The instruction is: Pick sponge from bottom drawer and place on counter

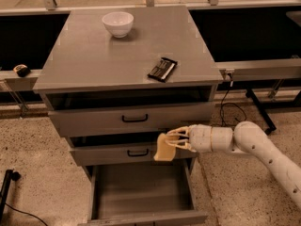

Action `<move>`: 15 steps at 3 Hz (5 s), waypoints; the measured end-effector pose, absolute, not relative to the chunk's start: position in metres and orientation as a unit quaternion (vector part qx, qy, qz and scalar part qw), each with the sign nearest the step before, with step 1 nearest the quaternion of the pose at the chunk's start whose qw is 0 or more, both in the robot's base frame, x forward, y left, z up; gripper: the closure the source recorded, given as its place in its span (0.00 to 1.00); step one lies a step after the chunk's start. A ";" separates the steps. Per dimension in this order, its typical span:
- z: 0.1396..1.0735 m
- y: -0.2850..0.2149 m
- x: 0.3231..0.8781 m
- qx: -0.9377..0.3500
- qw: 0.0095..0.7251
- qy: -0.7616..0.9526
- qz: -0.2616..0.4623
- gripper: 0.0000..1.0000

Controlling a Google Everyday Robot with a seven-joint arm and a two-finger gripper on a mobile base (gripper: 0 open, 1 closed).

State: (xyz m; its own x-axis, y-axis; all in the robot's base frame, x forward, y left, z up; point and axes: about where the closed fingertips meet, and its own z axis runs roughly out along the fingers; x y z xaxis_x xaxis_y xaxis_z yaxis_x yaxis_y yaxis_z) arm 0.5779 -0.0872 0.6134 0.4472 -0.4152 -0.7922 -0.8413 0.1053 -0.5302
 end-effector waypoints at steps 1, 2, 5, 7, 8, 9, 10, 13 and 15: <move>0.616 -0.090 0.582 -0.639 0.562 0.491 0.187 1.00; 0.643 -0.081 0.583 -0.666 0.560 0.463 0.167 1.00; 0.861 -0.017 0.599 -0.754 0.584 0.296 0.054 1.00; 0.943 0.033 0.611 -0.783 0.563 0.266 0.010 1.00; 0.959 0.049 0.648 -0.771 0.559 0.304 0.020 1.00; 0.970 0.058 0.687 -0.740 0.580 0.335 0.053 1.00; 0.965 0.070 0.722 -0.717 0.586 0.364 0.099 0.84; 0.954 0.078 0.749 -0.701 0.583 0.391 0.128 0.07; 0.954 0.078 0.749 -0.701 0.583 0.391 0.128 0.00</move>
Offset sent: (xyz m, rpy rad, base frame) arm 0.0088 0.0143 0.0755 -0.1093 -0.1792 0.0882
